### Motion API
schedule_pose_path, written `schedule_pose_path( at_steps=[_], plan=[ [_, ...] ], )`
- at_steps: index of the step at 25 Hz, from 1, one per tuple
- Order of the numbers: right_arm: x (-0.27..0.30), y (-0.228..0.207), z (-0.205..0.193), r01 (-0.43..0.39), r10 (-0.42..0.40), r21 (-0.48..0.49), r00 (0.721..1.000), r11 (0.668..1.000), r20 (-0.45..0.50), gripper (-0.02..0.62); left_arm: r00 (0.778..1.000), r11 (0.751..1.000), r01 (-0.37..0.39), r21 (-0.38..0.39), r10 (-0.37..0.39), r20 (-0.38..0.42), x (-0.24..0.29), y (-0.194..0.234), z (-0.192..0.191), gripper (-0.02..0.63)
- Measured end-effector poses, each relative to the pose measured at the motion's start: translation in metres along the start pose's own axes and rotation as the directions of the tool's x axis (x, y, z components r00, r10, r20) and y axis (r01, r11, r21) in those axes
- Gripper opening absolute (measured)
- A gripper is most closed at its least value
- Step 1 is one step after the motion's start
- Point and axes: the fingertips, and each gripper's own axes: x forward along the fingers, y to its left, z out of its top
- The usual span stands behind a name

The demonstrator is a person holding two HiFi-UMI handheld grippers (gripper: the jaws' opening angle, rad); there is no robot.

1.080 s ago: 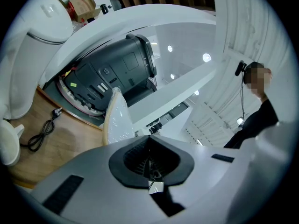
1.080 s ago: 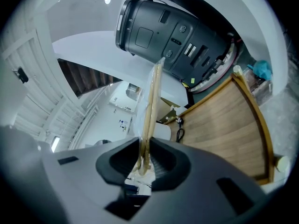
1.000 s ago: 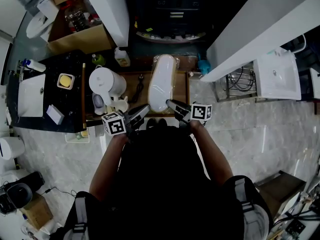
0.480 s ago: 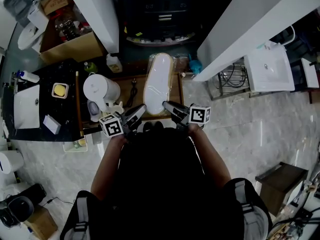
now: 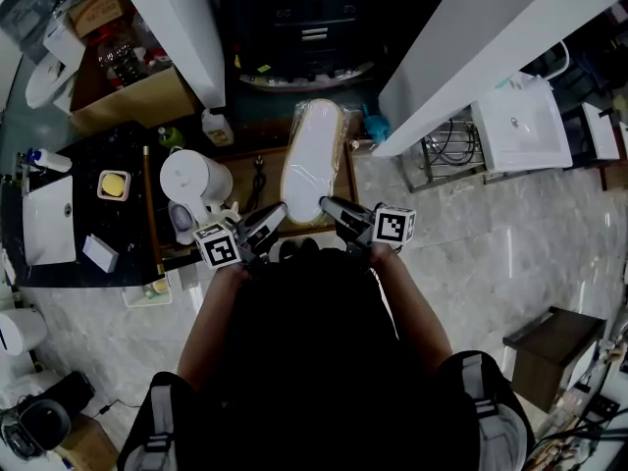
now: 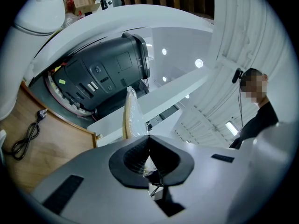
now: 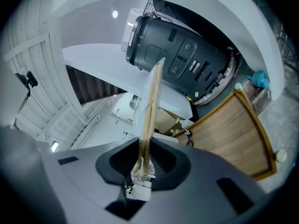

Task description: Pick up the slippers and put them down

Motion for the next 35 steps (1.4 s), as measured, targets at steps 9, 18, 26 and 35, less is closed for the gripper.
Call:
schedule_pose_path(
  at_steps=[9,18,26,35],
  plan=[
    [0.004,0.010,0.004,-0.025,0.025,0.000,0.999,1.000,0.031,0.077,1.000,1.000,0.017,0.004,-0.017,-0.011,-0.005,-0.001,0.004,0.011],
    [0.002,0.005,-0.003,0.003,-0.004,0.015,0.998,1.000,0.057,0.078,0.999,1.000,0.030,0.010,-0.029,-0.021,-0.011,0.001,0.007,0.011],
    [0.003,0.007,-0.005,0.007,-0.008,0.018,0.998,1.000,0.070,0.078,0.998,0.999,0.046,0.012,-0.046,-0.038,-0.011,0.003,0.009,0.011],
    [0.007,0.007,-0.008,0.005,-0.006,0.010,0.998,1.000,0.067,0.078,0.997,0.997,0.074,-0.008,-0.074,-0.038,-0.014,0.003,0.010,0.011]
  ],
)
